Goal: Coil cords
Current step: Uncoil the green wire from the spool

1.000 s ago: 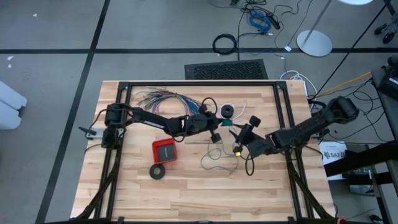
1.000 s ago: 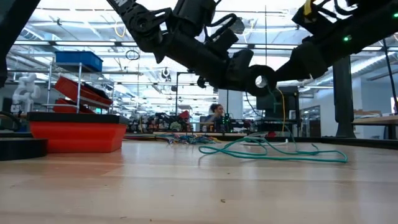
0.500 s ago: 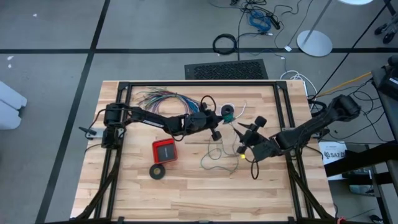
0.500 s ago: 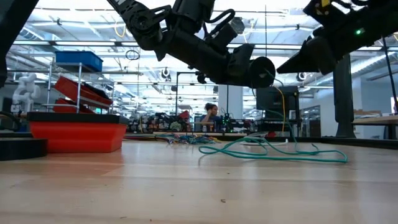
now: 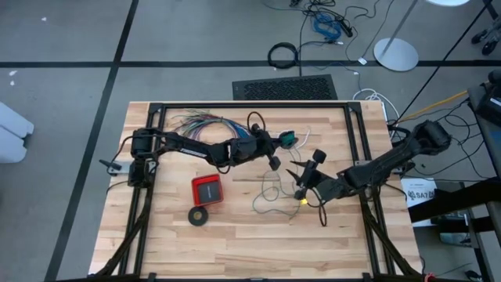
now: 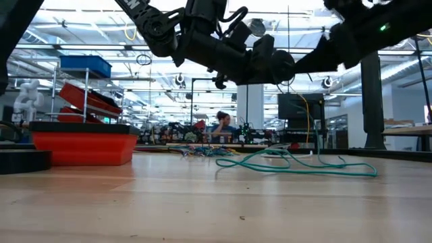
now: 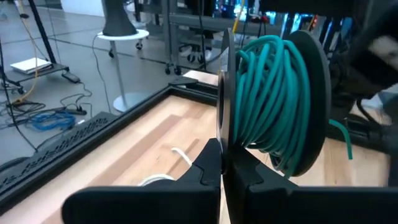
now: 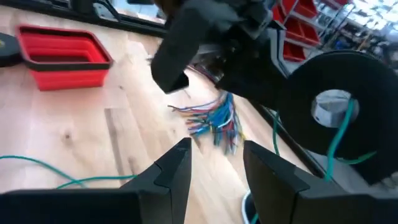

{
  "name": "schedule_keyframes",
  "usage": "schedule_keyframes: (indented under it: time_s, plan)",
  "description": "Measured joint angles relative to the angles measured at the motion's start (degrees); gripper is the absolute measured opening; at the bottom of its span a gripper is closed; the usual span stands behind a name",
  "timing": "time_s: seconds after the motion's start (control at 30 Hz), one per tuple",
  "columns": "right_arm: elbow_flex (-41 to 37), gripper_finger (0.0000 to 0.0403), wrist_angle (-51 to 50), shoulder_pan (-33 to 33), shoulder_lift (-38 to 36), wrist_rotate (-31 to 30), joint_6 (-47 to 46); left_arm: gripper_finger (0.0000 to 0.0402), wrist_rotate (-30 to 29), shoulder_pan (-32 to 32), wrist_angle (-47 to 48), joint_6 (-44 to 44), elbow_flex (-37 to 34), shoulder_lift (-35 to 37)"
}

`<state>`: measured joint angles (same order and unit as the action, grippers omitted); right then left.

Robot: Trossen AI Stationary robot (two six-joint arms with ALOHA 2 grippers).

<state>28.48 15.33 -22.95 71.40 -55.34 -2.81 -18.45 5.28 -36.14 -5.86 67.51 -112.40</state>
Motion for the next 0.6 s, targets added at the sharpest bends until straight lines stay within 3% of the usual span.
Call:
schedule_keyframes:
  time_s: [0.27, 0.6]
  plan:
    - [-0.01, 0.0132, 0.16, 6.70, 4.67, -1.70, -2.35, 0.0000, 2.62, -0.51, -1.00, -2.83, -0.02, 0.00]
    - [-0.01, 0.0122, 0.41, 8.36, 5.65, -4.29, -2.41, 0.0000, 3.44, -0.85, -0.68, -2.87, -0.04, 0.00]
